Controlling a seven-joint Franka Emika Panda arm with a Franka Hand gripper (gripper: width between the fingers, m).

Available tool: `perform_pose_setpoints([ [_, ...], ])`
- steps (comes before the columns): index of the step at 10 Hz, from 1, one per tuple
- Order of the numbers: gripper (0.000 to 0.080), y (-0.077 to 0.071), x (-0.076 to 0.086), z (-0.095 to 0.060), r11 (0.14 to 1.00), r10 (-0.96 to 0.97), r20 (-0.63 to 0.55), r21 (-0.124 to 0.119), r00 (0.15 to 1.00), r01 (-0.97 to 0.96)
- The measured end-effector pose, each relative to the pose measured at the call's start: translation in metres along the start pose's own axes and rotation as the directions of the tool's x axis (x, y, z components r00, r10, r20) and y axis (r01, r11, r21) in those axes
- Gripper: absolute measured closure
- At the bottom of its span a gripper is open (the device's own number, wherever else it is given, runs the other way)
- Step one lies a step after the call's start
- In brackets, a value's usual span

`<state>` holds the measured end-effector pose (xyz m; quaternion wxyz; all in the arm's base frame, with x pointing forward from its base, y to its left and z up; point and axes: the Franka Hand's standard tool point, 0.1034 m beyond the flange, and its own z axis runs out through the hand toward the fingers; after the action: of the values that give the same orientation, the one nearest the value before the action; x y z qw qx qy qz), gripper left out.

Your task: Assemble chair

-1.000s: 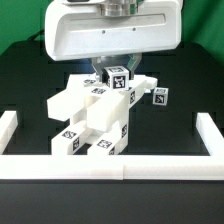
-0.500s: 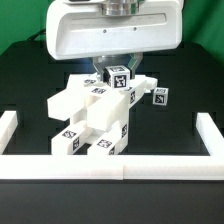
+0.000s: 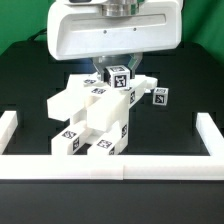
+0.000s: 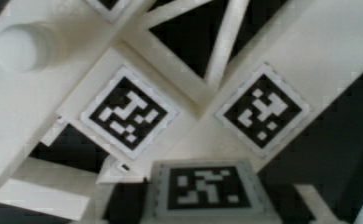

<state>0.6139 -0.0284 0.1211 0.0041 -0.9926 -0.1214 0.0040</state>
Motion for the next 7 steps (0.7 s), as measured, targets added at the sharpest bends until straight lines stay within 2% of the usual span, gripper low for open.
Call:
perform_pose_setpoints([
  [7,0.0514,0.0011,-0.0024,0.0081,1.000,-0.001,0.011,-0.001,1.000,0.002],
])
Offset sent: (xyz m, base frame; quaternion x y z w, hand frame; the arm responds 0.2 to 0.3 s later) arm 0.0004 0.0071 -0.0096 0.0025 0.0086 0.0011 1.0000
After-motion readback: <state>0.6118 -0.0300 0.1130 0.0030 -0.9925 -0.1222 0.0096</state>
